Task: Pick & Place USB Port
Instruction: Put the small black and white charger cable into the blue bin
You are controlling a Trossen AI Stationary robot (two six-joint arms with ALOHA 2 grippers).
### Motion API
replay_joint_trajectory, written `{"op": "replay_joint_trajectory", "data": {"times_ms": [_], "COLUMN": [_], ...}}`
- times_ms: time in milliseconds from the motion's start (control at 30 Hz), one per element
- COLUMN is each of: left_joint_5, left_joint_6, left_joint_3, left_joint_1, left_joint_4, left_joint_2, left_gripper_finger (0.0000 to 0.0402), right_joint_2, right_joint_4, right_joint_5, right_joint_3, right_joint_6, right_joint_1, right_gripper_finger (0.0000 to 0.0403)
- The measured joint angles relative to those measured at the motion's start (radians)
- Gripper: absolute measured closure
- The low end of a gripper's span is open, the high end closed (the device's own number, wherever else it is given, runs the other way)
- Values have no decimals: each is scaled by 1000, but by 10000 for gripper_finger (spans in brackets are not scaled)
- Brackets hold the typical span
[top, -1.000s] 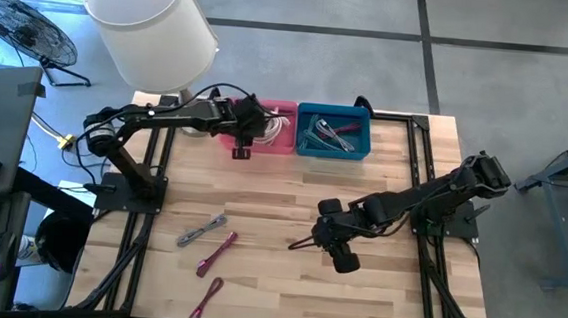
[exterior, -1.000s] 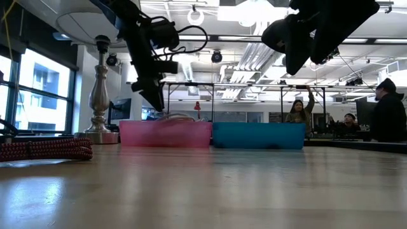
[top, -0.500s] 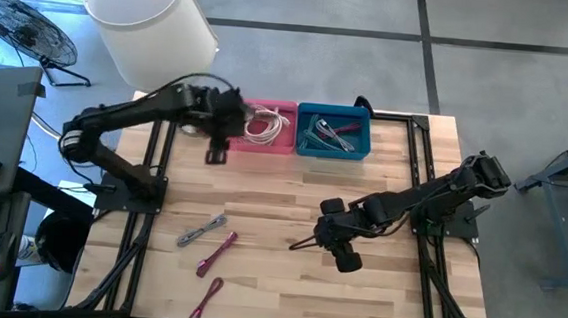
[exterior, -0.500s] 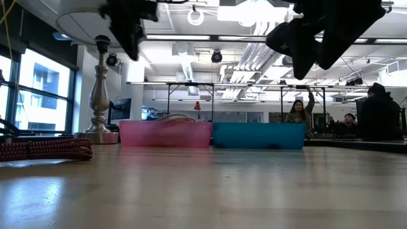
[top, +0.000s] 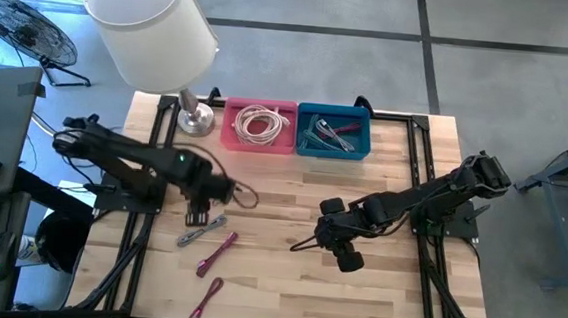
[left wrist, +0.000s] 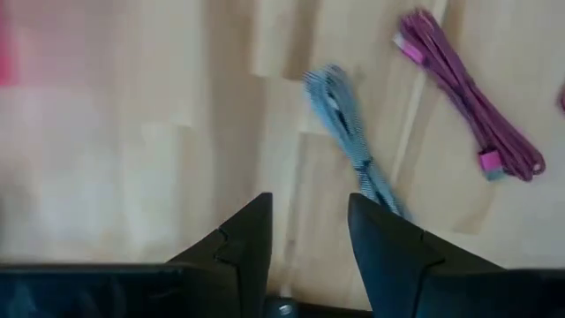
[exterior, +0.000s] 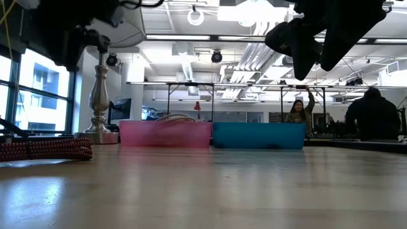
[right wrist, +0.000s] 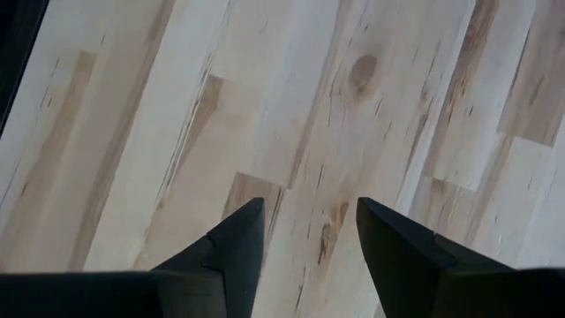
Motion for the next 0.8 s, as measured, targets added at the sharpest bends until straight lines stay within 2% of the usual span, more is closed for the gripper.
{"op": "replay_joint_trajectory", "data": {"times_ms": [133, 300, 633, 800], "left_joint_5": [45, 108, 114, 115], "left_joint_6": [-38, -69, -67, -120], "left_joint_3": [-134, -264, -271, -271], "left_joint_1": [-53, -53, -53, -53], "left_joint_4": [100, 183, 239, 268], "left_joint_2": [0, 1, 0, 0], "left_gripper_finger": [257, 256, 256, 248], "right_joint_2": [0, 0, 0, 0], "right_joint_4": [0, 2, 31, 41], "right_joint_5": [-1, 0, 3, 11], "right_joint_3": [0, 0, 0, 0], "right_joint_6": [1, 6, 7, 8], "right_joint_1": [0, 12, 58, 64], "right_gripper_finger": [232, 233, 233, 233]}}
